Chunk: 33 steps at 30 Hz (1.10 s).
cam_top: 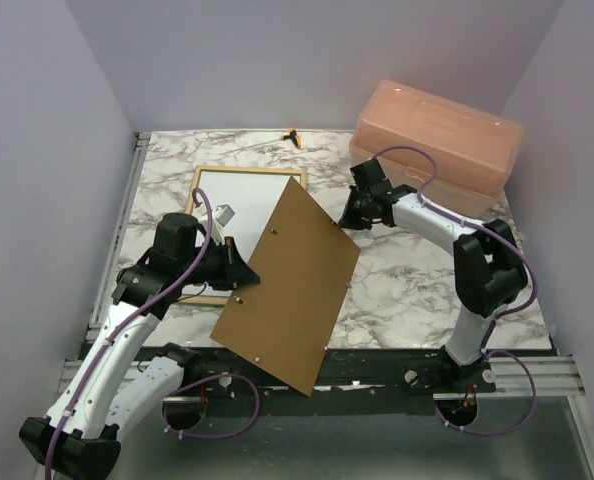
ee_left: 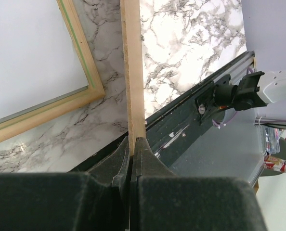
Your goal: Put the photo into the frame
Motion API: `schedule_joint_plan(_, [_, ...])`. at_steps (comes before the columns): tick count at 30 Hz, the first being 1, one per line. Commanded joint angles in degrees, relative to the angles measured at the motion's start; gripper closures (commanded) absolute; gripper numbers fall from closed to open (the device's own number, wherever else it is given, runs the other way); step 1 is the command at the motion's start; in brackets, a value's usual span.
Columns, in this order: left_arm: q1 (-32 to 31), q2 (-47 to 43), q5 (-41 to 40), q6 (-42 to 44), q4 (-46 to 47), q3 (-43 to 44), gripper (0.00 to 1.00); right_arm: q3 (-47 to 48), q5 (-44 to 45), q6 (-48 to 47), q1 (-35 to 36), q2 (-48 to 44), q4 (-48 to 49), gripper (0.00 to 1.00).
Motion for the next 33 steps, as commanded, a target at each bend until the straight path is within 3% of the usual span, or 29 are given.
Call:
schedule_joint_plan(1, [-0.1, 0.0, -3.01, 3.02, 1.78, -0.47, 1.0, -3.02, 1.1, -0.11, 1.26, -3.06, -4.55, 0.95])
schedule_joint_plan(7, [-0.01, 0.71, -4.66, -2.3, 4.26, -2.04, 1.0, -6.95, 2.33, 0.0, -0.41, -9.54, -5.2, 0.92])
schedule_joint_plan(11, [0.97, 0.7, -4.34, -7.93, 9.33, -4.55, 1.0, -15.9, -7.25, 1.92, -3.96, -17.38, 0.3, 0.84])
schedule_joint_plan(18, [3.22, -1.39, -3.66, -14.96, 15.89, -6.82, 1.0, -34.02, -19.76, 5.74, -7.88, -31.67, 10.55, 0.33])
schedule_joint_plan(22, [4.49, -4.37, -5.5, -17.13, 15.36, -5.38, 1.0, -42.78, -26.74, 7.78, -9.74, -37.78, 15.44, 0.17])
schedule_joint_plan(27, [6.0, -7.89, -4.04, -21.2, 17.77, -4.81, 1.0, -53.13, -35.1, 14.88, -10.11, -43.49, 30.81, 0.05])
schedule_joint_plan(33, [6.43, -9.91, -0.38, -24.29, 22.19, -4.73, 1.0, -61.03, -44.16, 26.9, -10.08, -39.49, 59.36, 0.04])
